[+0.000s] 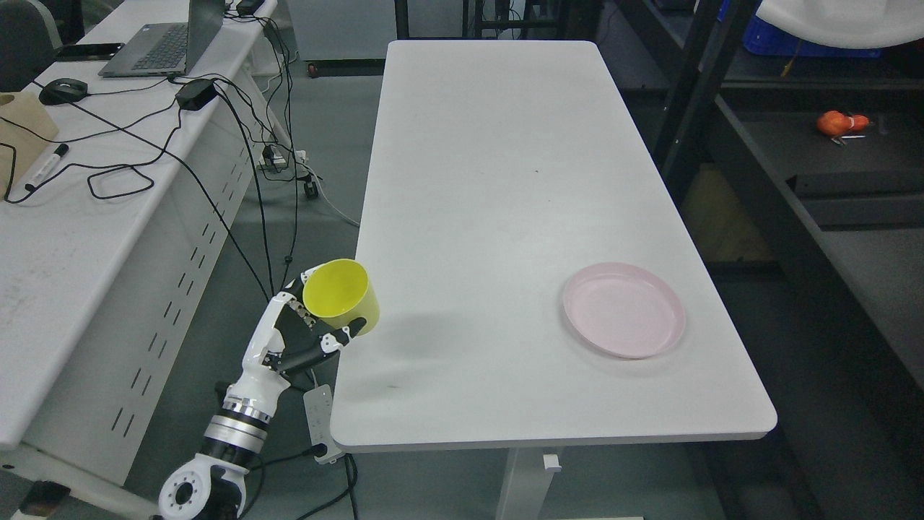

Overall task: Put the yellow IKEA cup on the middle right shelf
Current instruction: 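Lift the yellow cup off the table with the left hand, then hold the cup in the left hand while turning toward the shelves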

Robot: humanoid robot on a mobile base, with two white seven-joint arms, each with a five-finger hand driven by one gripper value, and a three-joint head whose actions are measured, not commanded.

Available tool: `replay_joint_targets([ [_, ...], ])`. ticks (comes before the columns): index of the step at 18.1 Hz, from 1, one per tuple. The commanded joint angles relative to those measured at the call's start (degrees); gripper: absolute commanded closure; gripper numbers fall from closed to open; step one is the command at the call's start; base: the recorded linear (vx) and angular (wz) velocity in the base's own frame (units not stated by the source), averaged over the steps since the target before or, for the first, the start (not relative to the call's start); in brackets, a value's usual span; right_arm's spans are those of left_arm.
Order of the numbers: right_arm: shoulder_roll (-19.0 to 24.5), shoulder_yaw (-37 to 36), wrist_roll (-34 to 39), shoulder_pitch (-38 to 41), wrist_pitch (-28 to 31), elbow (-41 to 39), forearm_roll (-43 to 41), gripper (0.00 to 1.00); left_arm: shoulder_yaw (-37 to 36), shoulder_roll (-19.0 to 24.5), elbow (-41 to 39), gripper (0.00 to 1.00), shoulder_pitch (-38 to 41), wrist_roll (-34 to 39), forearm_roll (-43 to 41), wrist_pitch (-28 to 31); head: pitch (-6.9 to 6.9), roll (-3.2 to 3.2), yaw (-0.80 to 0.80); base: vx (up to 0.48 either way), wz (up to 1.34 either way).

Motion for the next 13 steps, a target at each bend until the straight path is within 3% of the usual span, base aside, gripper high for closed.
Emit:
replay_joint_targets([
  [1, -1.00, 0.97, -0.05, 0.79, 0.04, 0.00, -1.41, 0.01, 0.42, 1.00, -4.24, 1.00, 1.00, -0.03, 0.16, -0.02, 0.00, 0.00, 0.00, -0.174, -0.11],
  [13, -1.00, 0.97, -0.05, 0.79, 0.04, 0.00, -1.41, 0.01, -0.64, 1.00, -4.06, 1.00, 1.52, -0.03, 0.16, 0.15, 0.00, 0.00, 0.00, -0.236, -0.45],
])
